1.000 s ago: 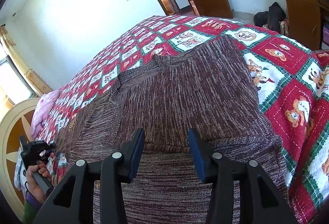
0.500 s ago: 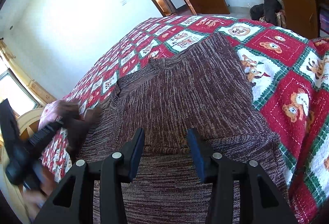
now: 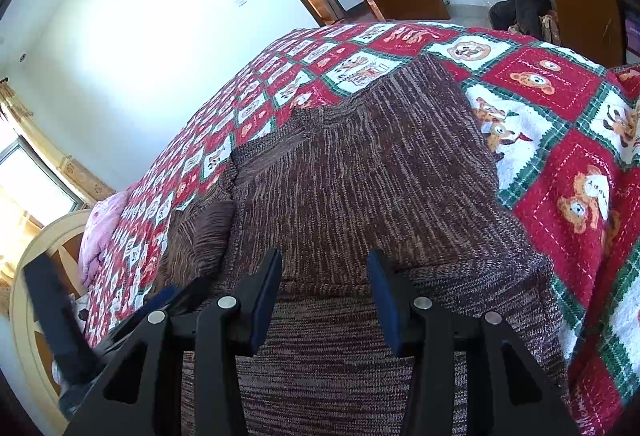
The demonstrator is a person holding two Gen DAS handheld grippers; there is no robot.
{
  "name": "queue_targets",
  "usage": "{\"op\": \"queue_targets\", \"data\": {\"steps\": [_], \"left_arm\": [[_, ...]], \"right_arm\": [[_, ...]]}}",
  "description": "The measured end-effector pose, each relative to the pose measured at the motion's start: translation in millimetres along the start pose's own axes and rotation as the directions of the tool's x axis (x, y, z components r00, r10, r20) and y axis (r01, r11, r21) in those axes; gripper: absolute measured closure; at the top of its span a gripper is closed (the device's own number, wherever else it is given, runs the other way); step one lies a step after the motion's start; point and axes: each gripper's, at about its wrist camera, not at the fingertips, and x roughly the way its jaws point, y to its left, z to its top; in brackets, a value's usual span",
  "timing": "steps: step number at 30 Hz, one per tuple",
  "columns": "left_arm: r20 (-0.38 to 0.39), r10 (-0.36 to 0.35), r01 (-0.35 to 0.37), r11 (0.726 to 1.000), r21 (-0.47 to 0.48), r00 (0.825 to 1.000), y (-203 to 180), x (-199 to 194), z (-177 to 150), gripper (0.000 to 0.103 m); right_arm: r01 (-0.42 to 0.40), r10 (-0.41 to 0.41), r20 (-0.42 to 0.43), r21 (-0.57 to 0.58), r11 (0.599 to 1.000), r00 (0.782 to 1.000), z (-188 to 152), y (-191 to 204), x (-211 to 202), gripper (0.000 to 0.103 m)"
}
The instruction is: Fold small clothes
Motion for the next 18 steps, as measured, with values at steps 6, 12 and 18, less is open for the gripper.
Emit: {"op": "queue_targets", "data": {"steps": [6,12,18], "left_arm": [[0.009,0.178,-0.176,0.978,-0.116,0.984,61.5,-3.3,-6.9,0.021],[-0.025,0.123,-0.125,0.949,-0.290,0.992,101.1,7.3,-20.5,0.014],[-0.025,0.136,-0.137,0.956,-0.258,0.990,90.7,11.3,-21.2,0.008]], "right_arm": [[-0.015,0.016,0.006,-0.061,0.998,1.000,-1.7,12.2,-0.9,0.057],[-0.074,0.062,-0.081,-0.161,0.984,0.995,7.1,45.1,9.0,0.057],[-0.131,0.095,-0.128,-0.313,0.941,0.987,44.1,110.0,57.9,0.057]]}}
